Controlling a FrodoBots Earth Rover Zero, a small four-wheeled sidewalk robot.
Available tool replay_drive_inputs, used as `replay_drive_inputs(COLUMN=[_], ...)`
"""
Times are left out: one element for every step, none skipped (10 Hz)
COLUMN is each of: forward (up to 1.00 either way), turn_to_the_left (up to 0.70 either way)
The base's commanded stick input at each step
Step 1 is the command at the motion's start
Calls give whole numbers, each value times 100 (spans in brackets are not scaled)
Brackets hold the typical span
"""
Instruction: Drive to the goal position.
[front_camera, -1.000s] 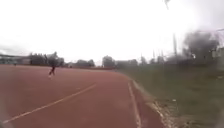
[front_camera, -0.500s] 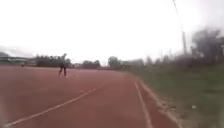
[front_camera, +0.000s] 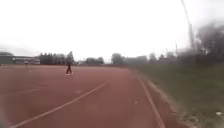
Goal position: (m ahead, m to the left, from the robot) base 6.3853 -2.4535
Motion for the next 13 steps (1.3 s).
replay_drive_inputs(forward=[70, 70, 70, 70, 70, 70, 70, 70, 70, 70, 70, 70, 70], turn_to_the_left=[1, 3, 4, 0, -16, -32, -32, -23, -25, -6, 9, 16, 17])
